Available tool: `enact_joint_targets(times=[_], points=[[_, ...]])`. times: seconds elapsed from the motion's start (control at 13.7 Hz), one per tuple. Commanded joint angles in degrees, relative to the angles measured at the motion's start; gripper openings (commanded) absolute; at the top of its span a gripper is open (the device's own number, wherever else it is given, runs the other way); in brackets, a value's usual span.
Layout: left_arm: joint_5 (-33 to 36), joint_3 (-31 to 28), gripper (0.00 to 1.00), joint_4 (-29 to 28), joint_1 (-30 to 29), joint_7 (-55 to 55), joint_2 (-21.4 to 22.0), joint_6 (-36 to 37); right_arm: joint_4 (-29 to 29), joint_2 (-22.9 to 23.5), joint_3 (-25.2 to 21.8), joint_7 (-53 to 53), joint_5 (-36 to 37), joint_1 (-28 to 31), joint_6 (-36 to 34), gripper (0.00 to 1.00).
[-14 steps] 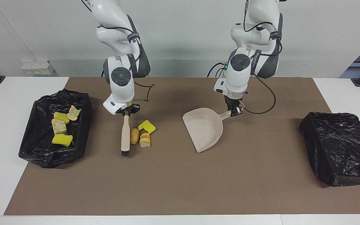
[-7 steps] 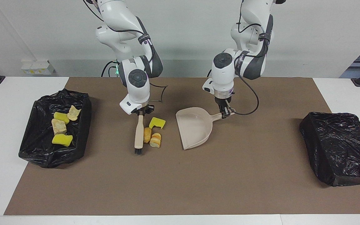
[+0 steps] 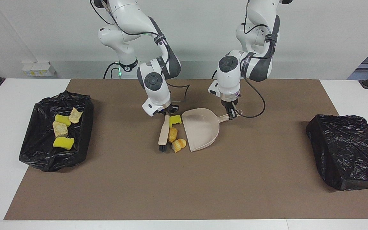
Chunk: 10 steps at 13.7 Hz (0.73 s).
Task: Sweep and dump trash in bin
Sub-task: 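Sweep the remaining bread and sponge toward the dustpan with the right gripper's brush, then brush the last pieces into the dustpan held by the left gripper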
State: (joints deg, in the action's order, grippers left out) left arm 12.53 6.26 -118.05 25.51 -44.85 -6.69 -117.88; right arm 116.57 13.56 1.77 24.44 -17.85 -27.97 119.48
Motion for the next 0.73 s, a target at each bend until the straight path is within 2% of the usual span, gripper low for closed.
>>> enact_joint_targets(times=[0.0,0.29,0.51,0.66], points=[[1.4,-0.3,0.00,0.2,0.4,-0.2,0.3,2.0,-2.4,0.9,0.4,0.2,-7.2,-3.3,0.5,0.00],[1.4,-0.3,0.00,0.2,0.6,-0.2,0.4,2.0,-4.2,0.1,0.4,0.9,-9.8,-5.7,-3.3,0.00],[1.4,-0.3,0.00,0.2,0.5,-0.2,0.3,1.9,-5.0,-3.3,-0.5,0.3,-8.0,-3.9,-12.9,0.00],[1.4,-0.2,0.00,0.2,0.5,-0.3,0.3,1.7,-7.7,-4.1,-0.4,0.2,-3.0,-1.7,-21.1,0.00]])
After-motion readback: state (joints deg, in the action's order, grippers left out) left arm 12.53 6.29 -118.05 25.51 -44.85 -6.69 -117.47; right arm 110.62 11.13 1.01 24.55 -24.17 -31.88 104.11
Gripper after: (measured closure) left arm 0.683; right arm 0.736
